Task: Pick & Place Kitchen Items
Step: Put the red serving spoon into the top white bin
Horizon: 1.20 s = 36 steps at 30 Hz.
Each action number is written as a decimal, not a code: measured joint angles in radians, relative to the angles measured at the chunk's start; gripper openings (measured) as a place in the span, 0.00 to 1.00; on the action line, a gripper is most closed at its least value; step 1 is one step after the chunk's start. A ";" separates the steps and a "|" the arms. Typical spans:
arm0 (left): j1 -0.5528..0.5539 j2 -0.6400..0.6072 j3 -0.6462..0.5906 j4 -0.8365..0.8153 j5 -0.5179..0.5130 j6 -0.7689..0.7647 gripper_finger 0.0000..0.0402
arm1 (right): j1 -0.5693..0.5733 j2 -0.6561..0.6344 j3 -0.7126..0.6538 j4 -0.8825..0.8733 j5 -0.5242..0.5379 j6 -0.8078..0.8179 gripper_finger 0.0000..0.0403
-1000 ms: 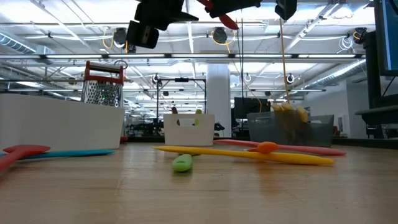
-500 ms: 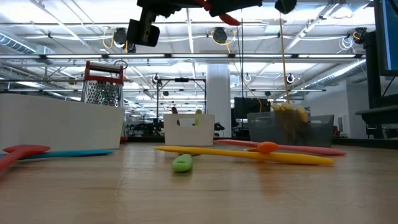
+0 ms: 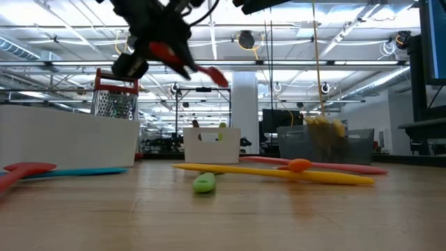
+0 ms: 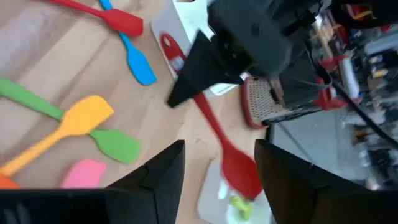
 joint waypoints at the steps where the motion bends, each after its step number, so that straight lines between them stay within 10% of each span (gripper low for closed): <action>1: 0.010 0.000 0.000 -0.024 -0.010 -0.001 0.06 | 0.003 0.000 0.000 -0.008 0.000 0.028 0.47; 11: 0.206 0.000 0.000 -0.071 -0.061 0.042 0.06 | 0.005 0.000 0.000 -0.164 0.003 0.331 0.44; 25: 0.490 0.000 -0.001 0.107 0.245 0.047 0.06 | 0.047 0.000 0.000 -0.234 0.003 0.428 0.39; 36: 0.581 0.027 -0.001 0.118 0.301 -0.068 0.06 | 0.070 -0.005 0.000 -0.249 0.004 0.428 0.38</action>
